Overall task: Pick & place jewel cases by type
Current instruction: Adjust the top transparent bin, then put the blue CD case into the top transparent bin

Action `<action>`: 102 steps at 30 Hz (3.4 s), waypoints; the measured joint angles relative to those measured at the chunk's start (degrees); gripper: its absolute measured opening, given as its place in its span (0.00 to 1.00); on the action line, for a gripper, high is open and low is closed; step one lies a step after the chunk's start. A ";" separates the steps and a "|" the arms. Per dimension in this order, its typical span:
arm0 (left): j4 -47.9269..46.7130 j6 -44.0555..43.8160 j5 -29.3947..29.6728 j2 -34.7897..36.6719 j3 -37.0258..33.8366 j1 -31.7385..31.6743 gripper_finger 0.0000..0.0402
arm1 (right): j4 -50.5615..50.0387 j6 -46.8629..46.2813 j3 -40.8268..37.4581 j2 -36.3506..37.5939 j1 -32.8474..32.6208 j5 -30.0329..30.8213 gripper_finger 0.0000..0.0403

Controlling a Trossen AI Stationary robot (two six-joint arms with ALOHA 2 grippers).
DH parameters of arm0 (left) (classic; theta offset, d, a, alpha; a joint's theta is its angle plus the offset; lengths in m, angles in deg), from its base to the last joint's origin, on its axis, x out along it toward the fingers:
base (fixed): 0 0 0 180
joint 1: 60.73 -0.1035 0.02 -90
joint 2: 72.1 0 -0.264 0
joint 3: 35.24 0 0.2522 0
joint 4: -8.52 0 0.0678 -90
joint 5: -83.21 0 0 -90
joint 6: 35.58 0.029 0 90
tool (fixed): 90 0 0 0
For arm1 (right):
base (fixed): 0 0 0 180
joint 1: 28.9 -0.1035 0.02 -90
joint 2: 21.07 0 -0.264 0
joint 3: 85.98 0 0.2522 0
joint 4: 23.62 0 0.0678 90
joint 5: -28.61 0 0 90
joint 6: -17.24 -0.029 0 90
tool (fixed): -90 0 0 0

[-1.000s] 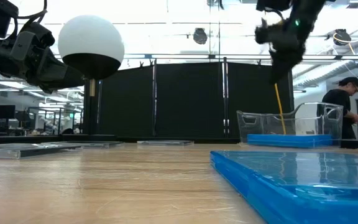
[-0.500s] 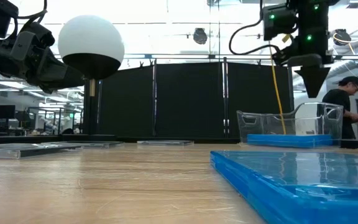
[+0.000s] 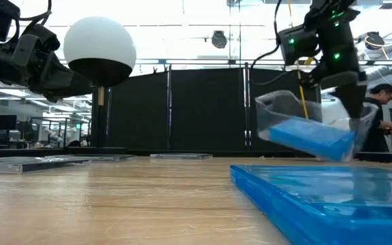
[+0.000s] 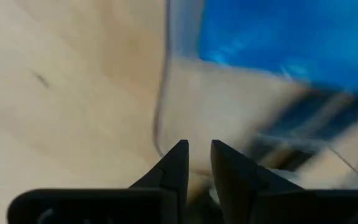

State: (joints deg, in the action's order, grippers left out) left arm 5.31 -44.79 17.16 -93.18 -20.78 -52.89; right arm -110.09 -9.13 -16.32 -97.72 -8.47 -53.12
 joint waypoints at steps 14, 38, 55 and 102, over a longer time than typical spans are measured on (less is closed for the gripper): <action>0.00 -0.01 0.00 -0.01 -0.01 -0.01 0.42 | 7.56 -1.37 0.09 0.21 0.02 -4.38 0.15; 0.00 0.00 -0.02 -0.02 -0.01 0.01 0.42 | 54.88 14.37 0.31 -4.29 1.77 -9.94 0.15; 0.00 -0.01 -0.01 -0.01 -0.01 0.00 0.42 | 55.63 30.44 2.80 -16.71 1.09 16.08 0.15; 7.31 -3.63 -0.07 0.00 -0.01 0.05 0.42 | 76.24 -6.34 -33.48 13.30 -55.47 0.82 0.00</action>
State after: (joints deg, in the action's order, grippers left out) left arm 12.62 -48.42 17.09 -93.18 -20.79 -52.83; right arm -33.85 -15.47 -49.80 -84.42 -63.94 -52.30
